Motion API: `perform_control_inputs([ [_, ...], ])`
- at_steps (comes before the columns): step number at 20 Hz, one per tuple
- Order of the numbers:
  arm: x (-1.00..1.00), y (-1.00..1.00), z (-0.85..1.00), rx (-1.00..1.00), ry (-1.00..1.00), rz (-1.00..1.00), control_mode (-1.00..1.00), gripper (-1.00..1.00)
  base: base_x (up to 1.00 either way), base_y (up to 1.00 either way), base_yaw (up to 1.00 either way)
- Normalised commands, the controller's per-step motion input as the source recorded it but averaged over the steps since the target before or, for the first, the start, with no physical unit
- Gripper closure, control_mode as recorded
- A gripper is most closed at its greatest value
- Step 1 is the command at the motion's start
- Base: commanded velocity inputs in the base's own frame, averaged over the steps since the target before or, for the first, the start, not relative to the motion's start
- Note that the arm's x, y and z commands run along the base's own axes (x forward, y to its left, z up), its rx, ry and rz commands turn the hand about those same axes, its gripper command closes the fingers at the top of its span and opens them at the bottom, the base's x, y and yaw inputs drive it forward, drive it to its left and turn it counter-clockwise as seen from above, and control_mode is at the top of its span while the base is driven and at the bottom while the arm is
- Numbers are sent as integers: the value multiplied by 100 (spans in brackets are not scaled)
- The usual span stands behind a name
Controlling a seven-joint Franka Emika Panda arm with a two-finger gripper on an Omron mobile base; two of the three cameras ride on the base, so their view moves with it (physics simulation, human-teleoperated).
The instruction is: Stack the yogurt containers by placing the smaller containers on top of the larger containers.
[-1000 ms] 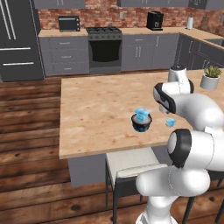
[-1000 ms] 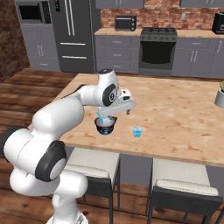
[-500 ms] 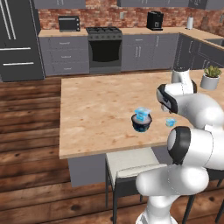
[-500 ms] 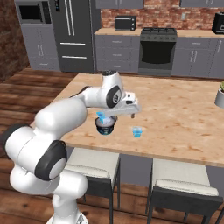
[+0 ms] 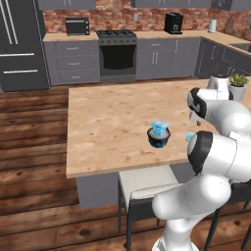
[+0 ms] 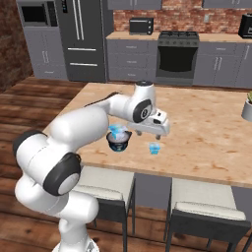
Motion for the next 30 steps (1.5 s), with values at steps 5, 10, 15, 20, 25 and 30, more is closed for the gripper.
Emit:
perform_control_inputs([
  [5, -13, -11, -2, 21, 0, -13, -100, -100, 0, 0, 0],
  [10, -11, 0, -11, 14, 0, -7, -100, -100, 0, 0, 0],
  [15, -5, 0, -18, 6, 0, -5, -100, -100, 0, 0, 0],
  [20, 6, 4, -23, 0, -7, -4, -100, -100, 0, 0, 0],
  [25, 19, 6, -25, -1, -8, -5, -100, -100, 0, 0, 0],
  [30, 21, 11, -24, 0, -6, -4, -100, -100, 0, 0, 0],
])
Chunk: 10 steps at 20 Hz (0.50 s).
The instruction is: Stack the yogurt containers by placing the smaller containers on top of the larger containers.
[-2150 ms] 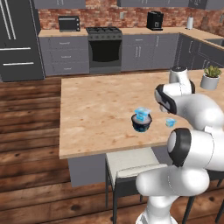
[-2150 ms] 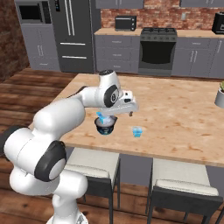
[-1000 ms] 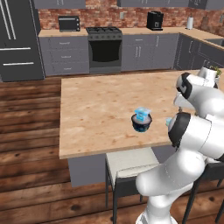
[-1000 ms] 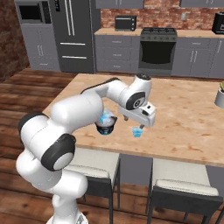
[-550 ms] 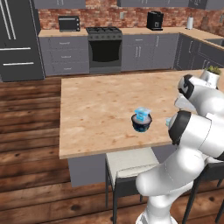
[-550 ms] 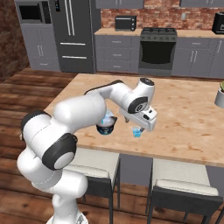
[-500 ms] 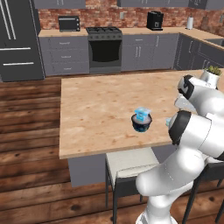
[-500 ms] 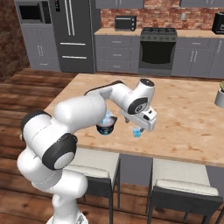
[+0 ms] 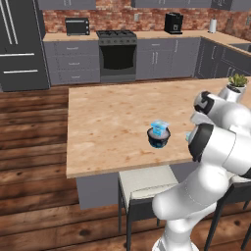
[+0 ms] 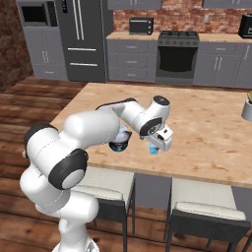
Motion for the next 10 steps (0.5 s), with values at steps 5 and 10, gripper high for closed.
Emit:
perform_control_inputs([
  [5, 20, 9, -23, 0, -7, -4, -100, -100, 0, 0, 0],
  [10, 19, 0, -12, 0, -2, -4, -100, -100, 0, 0, 0],
])
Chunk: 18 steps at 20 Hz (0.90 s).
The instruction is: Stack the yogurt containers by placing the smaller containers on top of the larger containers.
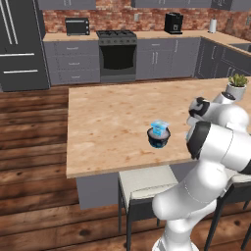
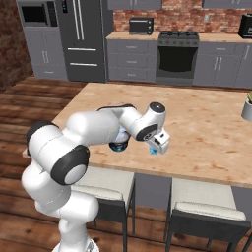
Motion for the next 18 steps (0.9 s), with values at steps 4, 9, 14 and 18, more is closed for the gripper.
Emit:
perform_control_inputs([
  [4, 17, 0, -3, 0, 0, -3, -100, -100, 0, 0, 0],
  [9, 19, 0, -4, 0, 0, -2, -100, -100, 0, 0, 0],
  [14, 13, -3, -1, 0, 0, -2, -100, -100, 0, 0, 0],
  [18, 10, -9, -5, 0, 0, -1, -100, -100, 0, 0, 0],
])
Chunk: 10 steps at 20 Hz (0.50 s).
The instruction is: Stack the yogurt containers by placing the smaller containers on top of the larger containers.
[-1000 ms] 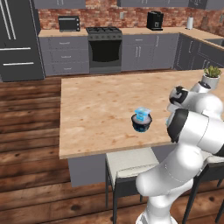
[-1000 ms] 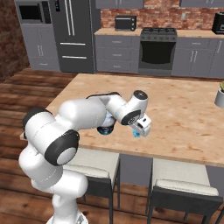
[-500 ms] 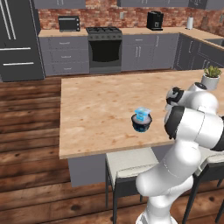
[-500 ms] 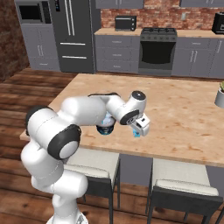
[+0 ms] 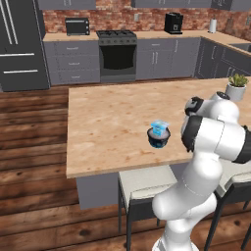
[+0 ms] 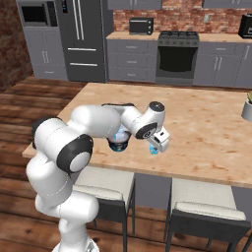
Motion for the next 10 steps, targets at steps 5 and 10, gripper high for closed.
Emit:
perform_control_inputs([
  [5, 5, -16, -3, 0, 0, -1, -100, -100, 0, 0, 0],
  [10, 7, -7, -10, 0, 0, -1, -100, -100, 0, 0, 0],
])
